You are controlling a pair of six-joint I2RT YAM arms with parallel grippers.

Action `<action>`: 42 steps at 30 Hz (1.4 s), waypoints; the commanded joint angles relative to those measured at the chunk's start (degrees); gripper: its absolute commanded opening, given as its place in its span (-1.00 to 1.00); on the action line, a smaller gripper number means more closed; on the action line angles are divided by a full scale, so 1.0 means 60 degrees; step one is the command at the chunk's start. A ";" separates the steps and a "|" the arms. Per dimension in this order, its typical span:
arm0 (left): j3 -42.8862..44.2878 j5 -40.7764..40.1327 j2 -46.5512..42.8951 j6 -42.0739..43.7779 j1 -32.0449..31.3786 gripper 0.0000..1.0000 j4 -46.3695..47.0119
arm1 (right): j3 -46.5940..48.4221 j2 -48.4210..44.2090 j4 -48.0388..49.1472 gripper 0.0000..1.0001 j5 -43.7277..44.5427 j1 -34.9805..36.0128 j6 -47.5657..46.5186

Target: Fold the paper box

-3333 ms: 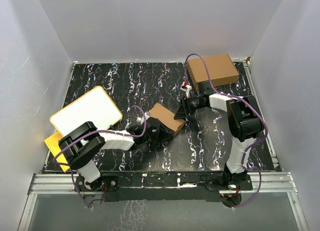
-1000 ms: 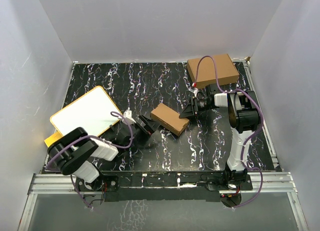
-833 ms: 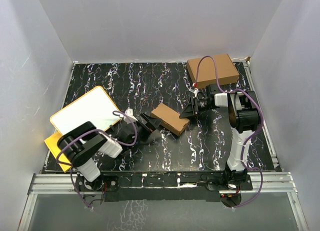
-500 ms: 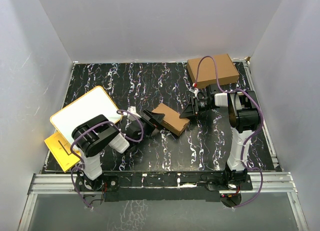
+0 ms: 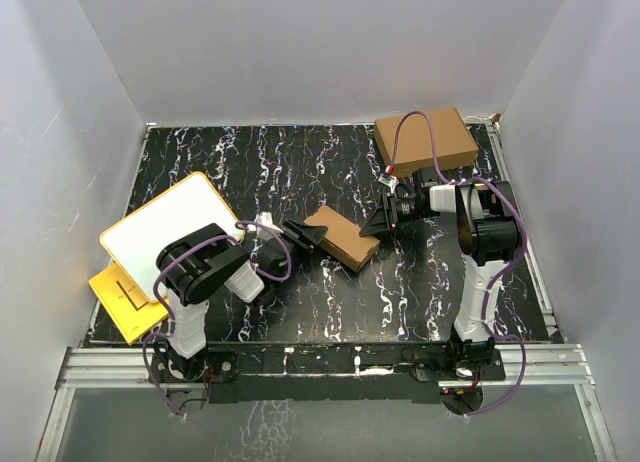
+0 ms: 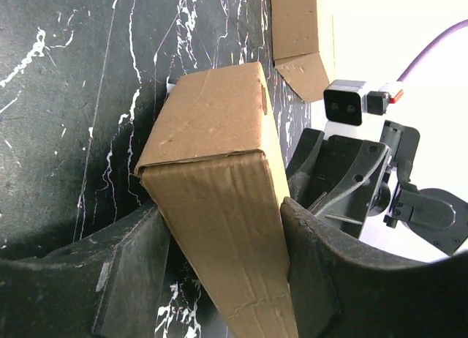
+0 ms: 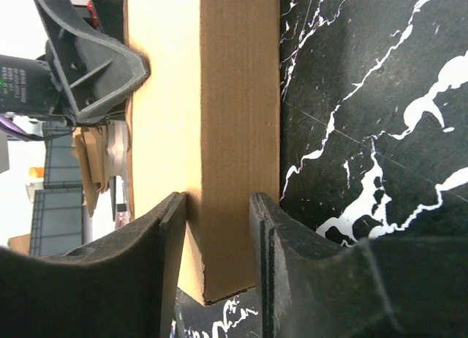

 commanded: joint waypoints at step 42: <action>1.1661 -0.4315 0.0524 1.3789 -0.1052 -0.57 -1.9043 | 0.0453 -0.1277 -0.1887 0.18 0.0595 -0.1645 -0.2621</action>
